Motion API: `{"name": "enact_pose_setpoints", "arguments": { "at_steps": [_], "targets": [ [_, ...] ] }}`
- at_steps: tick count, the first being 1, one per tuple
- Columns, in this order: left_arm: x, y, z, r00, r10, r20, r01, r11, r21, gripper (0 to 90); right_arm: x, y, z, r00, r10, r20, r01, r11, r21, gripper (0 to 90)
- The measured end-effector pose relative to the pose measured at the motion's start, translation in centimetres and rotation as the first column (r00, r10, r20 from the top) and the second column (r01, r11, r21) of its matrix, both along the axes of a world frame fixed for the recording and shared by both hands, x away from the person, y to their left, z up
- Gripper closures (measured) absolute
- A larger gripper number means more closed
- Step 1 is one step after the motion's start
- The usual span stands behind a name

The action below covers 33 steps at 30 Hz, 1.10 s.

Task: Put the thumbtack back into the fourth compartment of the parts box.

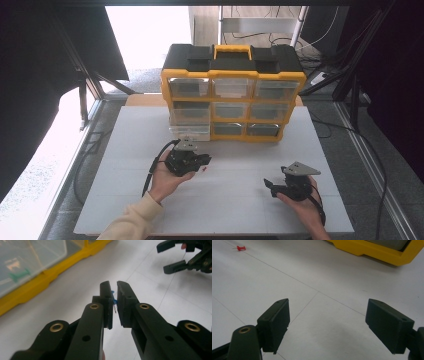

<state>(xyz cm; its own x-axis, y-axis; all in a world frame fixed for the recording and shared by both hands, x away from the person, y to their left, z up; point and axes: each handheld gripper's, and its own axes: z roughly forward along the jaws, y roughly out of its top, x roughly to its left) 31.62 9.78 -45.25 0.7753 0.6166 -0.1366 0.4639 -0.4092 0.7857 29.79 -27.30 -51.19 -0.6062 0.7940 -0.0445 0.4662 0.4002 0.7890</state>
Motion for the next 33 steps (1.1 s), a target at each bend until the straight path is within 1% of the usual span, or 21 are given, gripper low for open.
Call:
{"name": "enact_pose_setpoints", "arguments": {
  "at_steps": [5,7,18,21,27,33],
  "targets": [
    [0.0,0.7,1.4,0.9998,0.011,0.019,-0.011,0.9996,-0.026,83.2,0.0,0.0,0.0,1.0,0.003,0.003,-0.003,1.0,-0.002,20.0],
    [0.0,0.9,1.9,0.9996,0.014,0.026,-0.013,0.9992,-0.038,83.2,0.0,0.0,0.1,1.0,0.001,0.001,-0.001,1.0,0.004,20.0],
    [0.1,1.8,4.9,0.9964,0.034,0.078,-0.028,0.9965,-0.079,83.1,0.0,-0.1,0.2,1.0,-0.005,0.004,0.005,1.0,0.003,20.0],
    [0.3,2.1,5.8,0.9948,0.041,0.093,-0.033,0.9959,-0.084,83.2,0.0,-0.1,0.2,1.0,-0.005,0.005,0.005,1.0,0.005,20.0],
    [0.8,2.4,7.1,0.992,0.054,0.114,-0.045,0.9953,-0.086,83.2,0.0,-0.1,0.2,1.0,-0.008,0.005,0.008,1.0,0.004,19.9],
    [1.6,2.7,7.9,0.9906,0.074,0.116,-0.065,0.9948,-0.079,83.1,0.0,-0.1,0.2,1.0,-0.008,0.004,0.008,1.0,0.005,19.9]
  ]
}}
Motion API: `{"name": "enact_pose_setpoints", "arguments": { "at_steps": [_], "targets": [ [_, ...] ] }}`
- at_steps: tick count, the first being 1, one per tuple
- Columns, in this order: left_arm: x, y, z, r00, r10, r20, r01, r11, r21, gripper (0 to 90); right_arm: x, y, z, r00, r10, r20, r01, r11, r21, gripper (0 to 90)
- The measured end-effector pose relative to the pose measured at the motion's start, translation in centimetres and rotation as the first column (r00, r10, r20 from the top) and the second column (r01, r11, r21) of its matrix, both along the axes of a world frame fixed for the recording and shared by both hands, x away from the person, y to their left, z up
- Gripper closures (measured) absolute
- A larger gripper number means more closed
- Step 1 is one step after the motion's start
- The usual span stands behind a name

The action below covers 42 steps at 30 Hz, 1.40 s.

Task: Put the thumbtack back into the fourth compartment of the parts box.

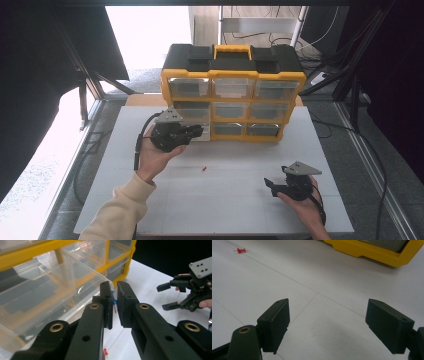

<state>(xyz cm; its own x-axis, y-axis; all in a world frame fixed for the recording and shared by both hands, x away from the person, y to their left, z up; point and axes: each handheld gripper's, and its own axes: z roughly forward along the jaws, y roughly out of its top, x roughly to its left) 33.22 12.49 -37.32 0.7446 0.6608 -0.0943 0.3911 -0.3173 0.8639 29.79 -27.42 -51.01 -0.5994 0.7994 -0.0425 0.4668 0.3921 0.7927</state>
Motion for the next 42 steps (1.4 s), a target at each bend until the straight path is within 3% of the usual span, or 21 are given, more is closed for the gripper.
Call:
{"name": "enact_pose_setpoints", "arguments": {
  "at_steps": [12,18,34,38,42],
  "targets": [
    [2.4,0.5,0.9,0.998,0.063,-0.005,-0.063,0.9975,0.032,83.1,0.1,0.0,0.0,1.0,-0.001,-0.001,0.001,1.0,0.0,20.0],
    [3.7,1.1,0.8,0.9949,0.099,-0.019,-0.099,0.9948,0.025,83.1,0.1,-0.1,0.0,1.0,-0.001,-0.003,0.001,1.0,0.005,19.9],
    [4.4,1.2,0.6,0.9902,0.14,-0.002,-0.14,0.9896,0.036,81.6,0.1,0.0,-0.1,1.0,0.003,-0.004,-0.003,1.0,0.003,19.9],
    [4.2,0.8,0.6,0.9905,0.136,0.02,-0.136,0.9899,0.039,52.6,0.1,0.0,-0.1,1.0,0.003,-0.004,-0.003,1.0,0.001,19.9],
    [3.6,1.0,0.8,0.9937,0.11,0.019,-0.11,0.9939,-0.002,39.8,0.1,-0.1,-0.1,1.0,0.002,-0.005,-0.002,1.0,0.001,19.8]
  ]
}}
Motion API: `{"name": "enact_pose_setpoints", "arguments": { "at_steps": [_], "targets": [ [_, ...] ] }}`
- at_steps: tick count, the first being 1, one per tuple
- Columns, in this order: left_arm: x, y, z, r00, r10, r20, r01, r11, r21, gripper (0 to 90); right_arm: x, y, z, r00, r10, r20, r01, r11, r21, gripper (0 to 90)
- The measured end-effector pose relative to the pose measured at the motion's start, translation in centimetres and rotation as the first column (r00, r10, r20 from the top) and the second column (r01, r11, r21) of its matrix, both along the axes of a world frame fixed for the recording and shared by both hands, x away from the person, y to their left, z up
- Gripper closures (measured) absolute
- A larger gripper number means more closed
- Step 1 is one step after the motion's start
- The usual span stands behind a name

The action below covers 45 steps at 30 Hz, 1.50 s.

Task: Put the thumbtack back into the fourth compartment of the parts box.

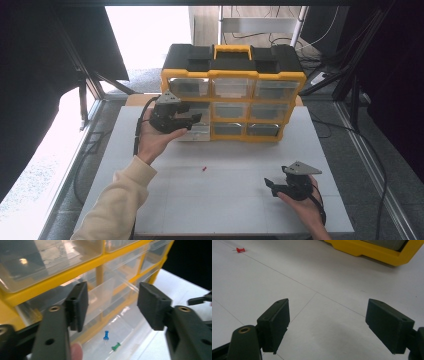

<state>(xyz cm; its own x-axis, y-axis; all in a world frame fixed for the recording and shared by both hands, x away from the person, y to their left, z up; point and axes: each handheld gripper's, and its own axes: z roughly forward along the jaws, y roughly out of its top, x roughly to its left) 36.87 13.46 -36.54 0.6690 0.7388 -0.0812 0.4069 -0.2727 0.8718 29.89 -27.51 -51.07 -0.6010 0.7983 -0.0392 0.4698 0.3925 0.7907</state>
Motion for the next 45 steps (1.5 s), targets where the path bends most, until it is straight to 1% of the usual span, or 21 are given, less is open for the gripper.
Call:
{"name": "enact_pose_setpoints", "arguments": {
  "at_steps": [4,8,14,22,27,32,39,43,45],
  "targets": [
    [-0.9,0.5,0.3,0.9993,-0.038,0.005,0.039,0.9983,-0.043,36.0,0.0,0.0,0.0,1.0,0.0,0.001,0.0,1.0,-0.005,19.9],
    [-1.9,1.1,0.3,0.9977,-0.068,0.009,0.068,0.9941,-0.084,34.7,0.0,0.1,0.0,1.0,0.001,0.0,-0.001,1.0,-0.004,19.9],
    [-3.5,1.8,-0.3,0.9962,-0.085,0.019,0.087,0.99,-0.112,34.5,0.0,0.1,0.0,1.0,0.0,-0.001,0.0,1.0,-0.004,19.8],
    [-5.4,2.3,-1.0,0.9947,-0.101,0.022,0.103,0.9888,-0.109,35.1,0.0,0.1,0.0,1.0,-0.003,0.0,0.003,1.0,-0.005,19.9],
    [-6.2,2.2,-1.7,0.9942,-0.107,0.017,0.108,0.9907,-0.083,35.4,0.0,0.1,0.0,1.0,-0.004,0.0,0.004,1.0,-0.005,19.8],
    [-6.6,2.3,-2.6,0.9935,-0.114,-0.007,0.113,0.9903,-0.081,35.5,0.0,0.1,0.0,1.0,-0.004,-0.001,0.004,1.0,-0.009,19.8],
    [-7.0,2.5,-3.6,0.9919,-0.123,-0.03,0.12,0.989,-0.086,35.6,0.0,0.1,-0.1,1.0,-0.005,-0.002,0.005,0.9999,-0.01,19.8],
    [-7.1,2.5,-4.1,0.9909,-0.129,-0.04,0.125,0.9886,-0.084,35.6,0.1,-0.1,-0.1,0.9999,-0.013,-0.006,0.013,0.9999,-0.004,19.7],
    [-7.1,2.3,-4.5,0.9901,-0.133,-0.046,0.129,0.9886,-0.078,35.7,0.1,-0.2,-0.2,0.9999,-0.009,-0.005,0.009,1.0,0.002,19.8]
  ]
}}
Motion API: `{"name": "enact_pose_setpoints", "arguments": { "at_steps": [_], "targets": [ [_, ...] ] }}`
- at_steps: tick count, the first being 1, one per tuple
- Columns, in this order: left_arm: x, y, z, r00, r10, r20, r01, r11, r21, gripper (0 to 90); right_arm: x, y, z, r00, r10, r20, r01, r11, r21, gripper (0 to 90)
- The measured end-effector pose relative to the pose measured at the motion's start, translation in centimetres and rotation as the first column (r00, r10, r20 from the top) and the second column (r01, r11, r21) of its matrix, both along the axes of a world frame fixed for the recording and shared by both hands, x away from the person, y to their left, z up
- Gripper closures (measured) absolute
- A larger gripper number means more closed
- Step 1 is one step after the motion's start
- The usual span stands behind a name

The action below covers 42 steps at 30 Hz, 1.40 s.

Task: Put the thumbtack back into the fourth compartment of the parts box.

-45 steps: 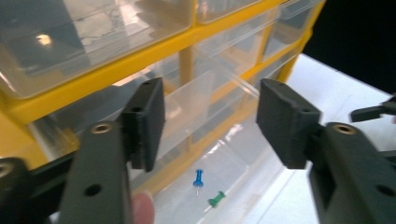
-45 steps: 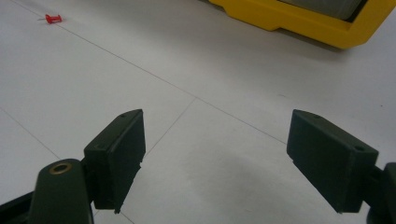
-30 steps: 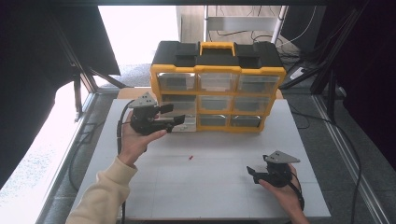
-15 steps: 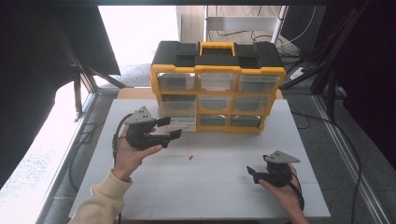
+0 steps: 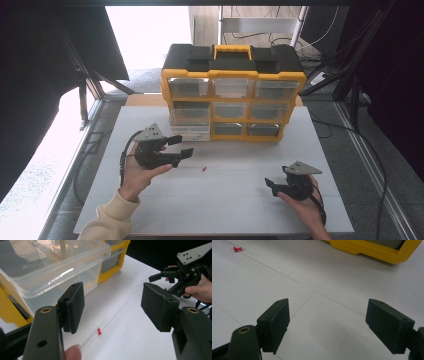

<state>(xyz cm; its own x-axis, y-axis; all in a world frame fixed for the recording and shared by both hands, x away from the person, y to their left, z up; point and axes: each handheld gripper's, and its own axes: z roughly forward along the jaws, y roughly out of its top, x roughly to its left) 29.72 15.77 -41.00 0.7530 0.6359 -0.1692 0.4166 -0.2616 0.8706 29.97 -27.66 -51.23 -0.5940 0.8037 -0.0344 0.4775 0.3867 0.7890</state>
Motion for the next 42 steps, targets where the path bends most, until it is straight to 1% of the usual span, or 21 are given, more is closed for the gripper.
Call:
{"name": "enact_pose_setpoints", "arguments": {
  "at_steps": [4,9,17,22,25,33,38,42],
  "targets": [
    [0.1,-0.4,-0.7,0.9999,-0.008,-0.012,0.009,0.9996,0.027,35.6,0.0,-0.1,0.0,1.0,-0.007,0.001,0.007,1.0,0.004,19.8],
    [0.1,-0.8,-1.8,0.9993,-0.013,-0.036,0.015,0.9986,0.05,35.6,-0.1,0.0,0.0,1.0,0.002,0.0,-0.002,1.0,0.003,19.8],
    [0.4,-1.1,-3.2,0.9975,-0.009,-0.07,0.015,0.9958,0.09,35.7,-0.1,0.0,0.0,1.0,0.005,-0.002,-0.005,1.0,0.006,19.8],
    [0.8,-1.8,-4.2,0.9949,-0.006,-0.101,0.02,0.9909,0.133,35.6,-0.3,0.0,0.1,1.0,0.009,-0.001,-0.009,1.0,0.003,19.8],
    [1.0,-2.1,-4.6,0.9936,-0.004,-0.113,0.022,0.9872,0.158,35.3,-0.3,0.0,0.0,1.0,0.008,-0.001,-0.008,1.0,0.005,19.8],
    [1.6,-2.8,-5.5,0.9894,0.007,-0.145,0.021,0.9817,0.189,34.8,-0.3,0.0,0.0,0.9999,0.013,-0.002,-0.013,0.9999,0.004,19.8],
    [1.9,-3.2,-6.0,0.9869,0.009,-0.161,0.026,0.9763,0.215,34.6,-0.3,0.0,0.1,0.9999,0.013,-0.001,-0.013,0.9999,0.001,19.8],
    [2.3,-3.7,-6.5,0.9842,0.015,-0.176,0.028,0.9703,0.24,34.5,-0.3,0.0,0.0,0.9999,0.014,-0.002,-0.014,0.9999,0.0,19.8]
  ]
}}
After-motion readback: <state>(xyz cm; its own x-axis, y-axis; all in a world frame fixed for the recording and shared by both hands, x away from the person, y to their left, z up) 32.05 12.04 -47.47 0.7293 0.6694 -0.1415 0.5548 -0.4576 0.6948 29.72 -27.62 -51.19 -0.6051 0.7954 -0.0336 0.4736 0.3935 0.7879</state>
